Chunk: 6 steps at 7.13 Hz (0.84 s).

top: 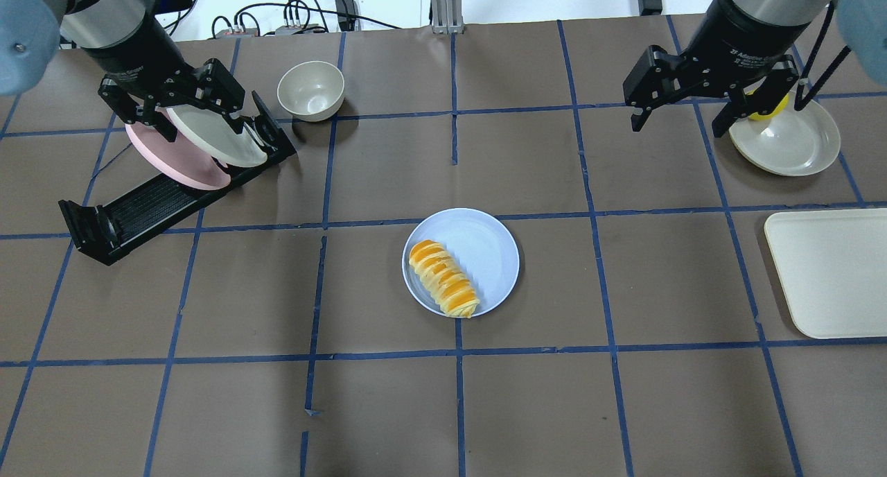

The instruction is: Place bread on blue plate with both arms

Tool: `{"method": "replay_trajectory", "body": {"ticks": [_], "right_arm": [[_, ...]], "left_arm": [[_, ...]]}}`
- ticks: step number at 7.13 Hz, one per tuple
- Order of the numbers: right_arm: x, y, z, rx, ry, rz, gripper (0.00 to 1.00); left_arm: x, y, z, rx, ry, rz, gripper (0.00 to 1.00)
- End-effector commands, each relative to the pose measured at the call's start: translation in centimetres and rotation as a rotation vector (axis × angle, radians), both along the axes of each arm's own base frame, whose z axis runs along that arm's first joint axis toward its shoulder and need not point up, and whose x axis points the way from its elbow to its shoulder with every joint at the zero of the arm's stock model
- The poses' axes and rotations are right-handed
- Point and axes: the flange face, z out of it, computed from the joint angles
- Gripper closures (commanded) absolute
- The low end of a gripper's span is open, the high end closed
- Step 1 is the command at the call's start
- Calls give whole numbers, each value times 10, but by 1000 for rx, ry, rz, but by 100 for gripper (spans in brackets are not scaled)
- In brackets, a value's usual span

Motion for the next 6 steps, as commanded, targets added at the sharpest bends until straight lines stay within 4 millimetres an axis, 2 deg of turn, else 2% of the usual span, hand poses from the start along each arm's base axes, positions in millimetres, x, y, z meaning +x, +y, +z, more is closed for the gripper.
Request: {"method": "replay_trajectory", "body": {"ticks": [1, 6], "right_arm": [[0, 2, -3, -2, 6, 35, 1], [0, 1, -3, -12, 5, 67, 1]], "left_arm": [[-1, 1, 1, -1, 0, -2, 0], [-1, 3, 5, -12, -2, -2, 0]]}}
